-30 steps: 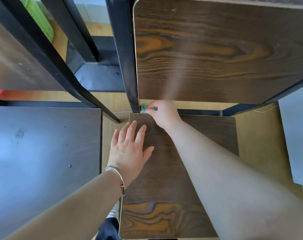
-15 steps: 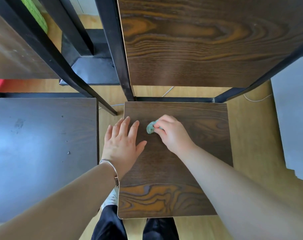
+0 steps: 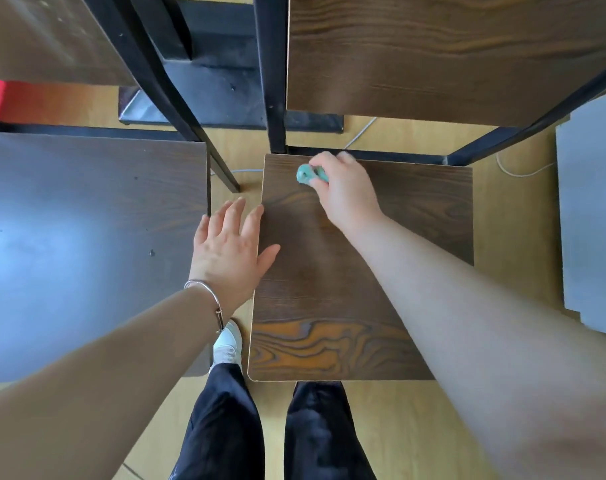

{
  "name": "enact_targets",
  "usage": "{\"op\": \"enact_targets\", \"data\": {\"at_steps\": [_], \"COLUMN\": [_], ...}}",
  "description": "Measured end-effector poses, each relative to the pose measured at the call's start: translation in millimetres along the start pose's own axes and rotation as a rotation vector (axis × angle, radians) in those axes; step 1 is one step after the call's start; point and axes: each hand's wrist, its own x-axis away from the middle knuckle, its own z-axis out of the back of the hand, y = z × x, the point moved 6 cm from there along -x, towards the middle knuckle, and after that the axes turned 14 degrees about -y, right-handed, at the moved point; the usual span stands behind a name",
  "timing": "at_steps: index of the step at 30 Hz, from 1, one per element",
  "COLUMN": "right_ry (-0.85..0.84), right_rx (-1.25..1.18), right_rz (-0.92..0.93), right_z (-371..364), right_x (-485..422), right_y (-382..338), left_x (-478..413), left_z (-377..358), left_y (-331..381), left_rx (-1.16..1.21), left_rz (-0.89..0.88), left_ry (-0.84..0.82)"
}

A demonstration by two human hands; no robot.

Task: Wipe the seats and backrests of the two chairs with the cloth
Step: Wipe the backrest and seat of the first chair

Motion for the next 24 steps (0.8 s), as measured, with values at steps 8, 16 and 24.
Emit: {"op": "enact_targets", "data": {"at_steps": [8, 16, 24], "right_ry": [-0.069, -0.090, -0.171], "right_rx": [0.140, 0.062, 0.081], "right_rz": [0.024, 0.109, 0.187], "right_z": [-20.5, -64.2, -98.3], "right_x": [-11.7, 74.3, 157.9], "right_y": [-18.3, -18.6, -22.1], "left_x": [7.4, 16.5, 32.9], "left_z": [5.6, 7.7, -1.7], "left_y": [-13.7, -10.5, 2.0], "left_rx": [0.032, 0.026, -0.021], "left_rz": [-0.008, -0.054, -0.105], "left_ry": [-0.001, -0.018, -0.035]}}
